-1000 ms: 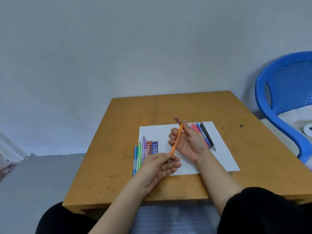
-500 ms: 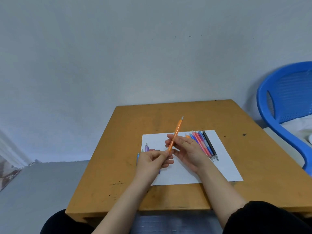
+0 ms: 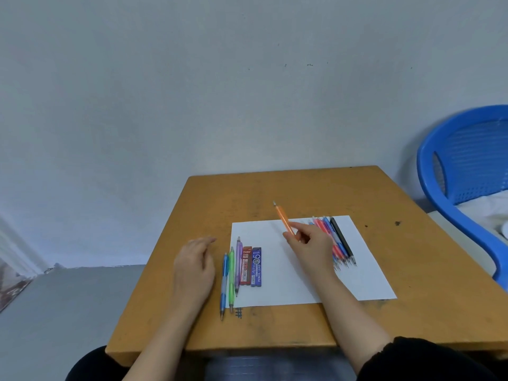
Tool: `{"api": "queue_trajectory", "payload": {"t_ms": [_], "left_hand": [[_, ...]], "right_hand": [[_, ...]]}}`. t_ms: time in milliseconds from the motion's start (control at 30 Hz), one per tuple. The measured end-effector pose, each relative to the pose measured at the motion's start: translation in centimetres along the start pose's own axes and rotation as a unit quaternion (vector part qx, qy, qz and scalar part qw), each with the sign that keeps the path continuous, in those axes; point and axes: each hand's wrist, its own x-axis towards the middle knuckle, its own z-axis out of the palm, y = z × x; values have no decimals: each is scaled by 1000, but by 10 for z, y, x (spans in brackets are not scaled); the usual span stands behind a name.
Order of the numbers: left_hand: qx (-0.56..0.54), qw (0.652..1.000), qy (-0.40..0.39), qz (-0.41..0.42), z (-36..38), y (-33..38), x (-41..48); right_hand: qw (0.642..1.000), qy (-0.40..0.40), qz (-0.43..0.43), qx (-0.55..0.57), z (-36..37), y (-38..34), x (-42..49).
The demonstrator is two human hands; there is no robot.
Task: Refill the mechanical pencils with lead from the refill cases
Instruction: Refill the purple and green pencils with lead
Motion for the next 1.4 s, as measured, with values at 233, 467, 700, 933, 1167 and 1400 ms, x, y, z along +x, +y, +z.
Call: {"api": "queue_trajectory", "payload": {"t_ms": [233,467,700,933,1167,1400], "left_hand": [[88,989,-101,-63,5,-16,4],[159,976,-133,-59,10,-16,6],[167,975,-137,-57,12,-18,5],[172,973,-141,-56,11,-18,4],[169,974,-141,-55,12,-18,5],[159,976,-138,-54,12,-20,4]], "right_hand": [[985,-52,-44,-158,5,0,-4],[977,-68,-29,-202,8,2,-4],[968,-65,-38,-239,9,3,-5],[949,-29,-44,-311,10,10,-3],[925,1,-1,-379,5,9,-2],[915,20,33,-402,-1,6,-2]]}}
